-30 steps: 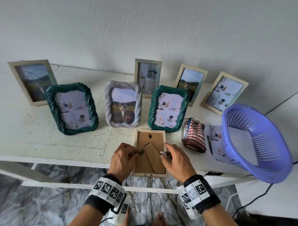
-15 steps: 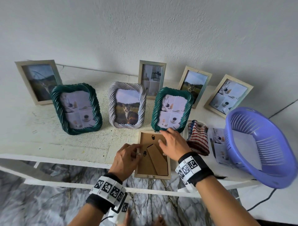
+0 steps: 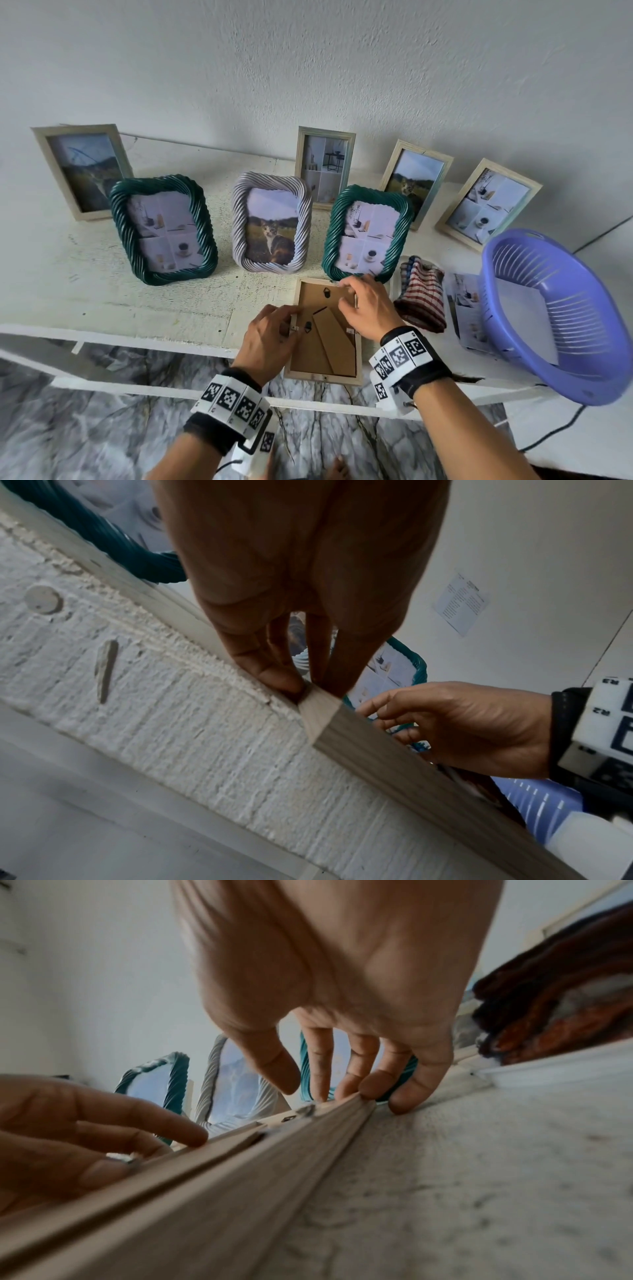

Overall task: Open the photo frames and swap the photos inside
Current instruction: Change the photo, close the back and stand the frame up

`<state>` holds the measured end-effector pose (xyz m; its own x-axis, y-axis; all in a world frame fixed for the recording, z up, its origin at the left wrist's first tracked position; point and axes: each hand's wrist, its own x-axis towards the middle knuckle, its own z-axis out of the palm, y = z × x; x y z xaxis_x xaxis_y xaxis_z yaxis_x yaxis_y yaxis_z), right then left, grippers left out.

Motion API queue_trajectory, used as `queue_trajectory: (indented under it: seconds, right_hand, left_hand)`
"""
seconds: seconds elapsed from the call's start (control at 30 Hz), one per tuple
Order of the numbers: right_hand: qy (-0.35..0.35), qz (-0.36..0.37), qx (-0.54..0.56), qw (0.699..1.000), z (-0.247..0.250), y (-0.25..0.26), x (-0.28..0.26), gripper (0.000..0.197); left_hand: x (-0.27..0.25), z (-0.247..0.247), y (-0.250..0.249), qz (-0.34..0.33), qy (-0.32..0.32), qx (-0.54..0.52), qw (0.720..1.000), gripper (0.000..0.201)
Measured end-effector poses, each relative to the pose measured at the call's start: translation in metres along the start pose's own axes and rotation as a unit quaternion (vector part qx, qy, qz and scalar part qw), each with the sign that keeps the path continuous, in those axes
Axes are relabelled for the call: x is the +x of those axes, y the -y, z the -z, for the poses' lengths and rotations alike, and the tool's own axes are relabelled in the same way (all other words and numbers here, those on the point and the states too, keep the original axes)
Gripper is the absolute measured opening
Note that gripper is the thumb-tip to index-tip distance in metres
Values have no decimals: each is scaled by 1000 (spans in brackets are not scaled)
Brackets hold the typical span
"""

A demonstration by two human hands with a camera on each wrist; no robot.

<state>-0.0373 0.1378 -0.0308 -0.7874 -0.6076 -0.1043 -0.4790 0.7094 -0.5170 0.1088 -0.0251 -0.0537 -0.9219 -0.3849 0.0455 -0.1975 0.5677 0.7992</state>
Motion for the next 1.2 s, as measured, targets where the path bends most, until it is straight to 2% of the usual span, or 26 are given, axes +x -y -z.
queue_trajectory:
  seconds: [0.17,0.6,0.7,0.83,0.93,1.03,1.2]
  right_hand:
    - [16,-14,61,998,3,-3,-4,32]
    - [5,0,47,999,0,-4,-7,38]
    - [3,8,-5,1000,3,5,-22,57]
    - [77,-39,3,996,1,17,-57,106]
    - [107,-66,-6,992,-12,22,-78,127]
    - [98,-61,-5,993,-21,24,-87,134]
    - [74,-43,-11,996,-29,22,-85,127]
  left_hand:
    - [-1,1,-1,-2,6,-1,1000,36]
    - [1,3,1,10,18,0,1000,38]
    - [1,4,0,9,15,-6,1000,37]
    - [0,3,0,6,12,-8,1000,38]
    - [0,2,2,6,9,-6,1000,38]
    - [0,2,2,3,7,-8,1000,37]
    - [0,2,3,4,12,-2,1000,38]
